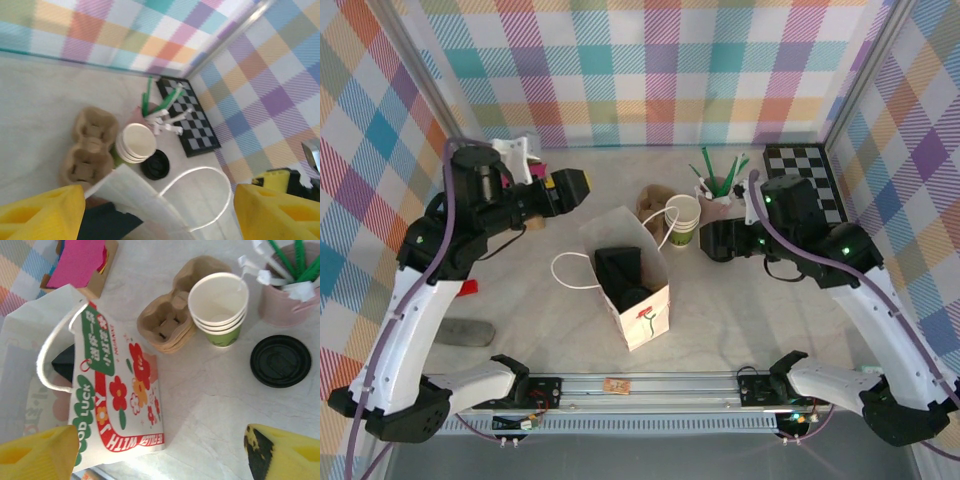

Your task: Pack the takeout coffee

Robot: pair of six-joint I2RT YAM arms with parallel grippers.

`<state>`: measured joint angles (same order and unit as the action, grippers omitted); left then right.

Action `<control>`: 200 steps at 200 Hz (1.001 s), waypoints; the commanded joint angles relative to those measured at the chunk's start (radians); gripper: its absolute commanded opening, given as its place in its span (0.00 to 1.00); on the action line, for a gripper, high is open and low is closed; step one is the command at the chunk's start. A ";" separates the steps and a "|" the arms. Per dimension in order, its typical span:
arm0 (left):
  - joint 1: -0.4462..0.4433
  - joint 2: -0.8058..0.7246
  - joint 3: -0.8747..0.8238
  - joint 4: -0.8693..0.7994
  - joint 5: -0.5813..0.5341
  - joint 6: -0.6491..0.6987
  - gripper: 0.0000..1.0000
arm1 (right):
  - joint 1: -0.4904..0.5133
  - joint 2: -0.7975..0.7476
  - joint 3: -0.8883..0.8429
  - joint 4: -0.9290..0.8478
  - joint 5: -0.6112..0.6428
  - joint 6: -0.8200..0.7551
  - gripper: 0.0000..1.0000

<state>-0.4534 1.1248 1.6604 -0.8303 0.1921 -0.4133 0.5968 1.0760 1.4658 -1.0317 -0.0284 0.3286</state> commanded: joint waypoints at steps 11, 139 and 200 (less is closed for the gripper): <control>-0.008 0.005 0.012 -0.207 -0.173 0.085 0.80 | 0.063 0.046 0.048 0.030 -0.074 -0.032 0.89; -0.007 -0.002 -0.369 -0.019 0.001 -0.050 0.38 | 0.264 0.307 0.110 0.059 0.119 -0.005 0.66; -0.008 0.074 -0.344 -0.033 -0.021 -0.007 0.14 | 0.277 0.351 0.121 0.062 0.173 -0.002 0.45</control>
<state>-0.4561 1.1744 1.3113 -0.8619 0.1665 -0.4469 0.8600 1.4052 1.5471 -0.9855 0.1055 0.3233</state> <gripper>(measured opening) 0.189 0.499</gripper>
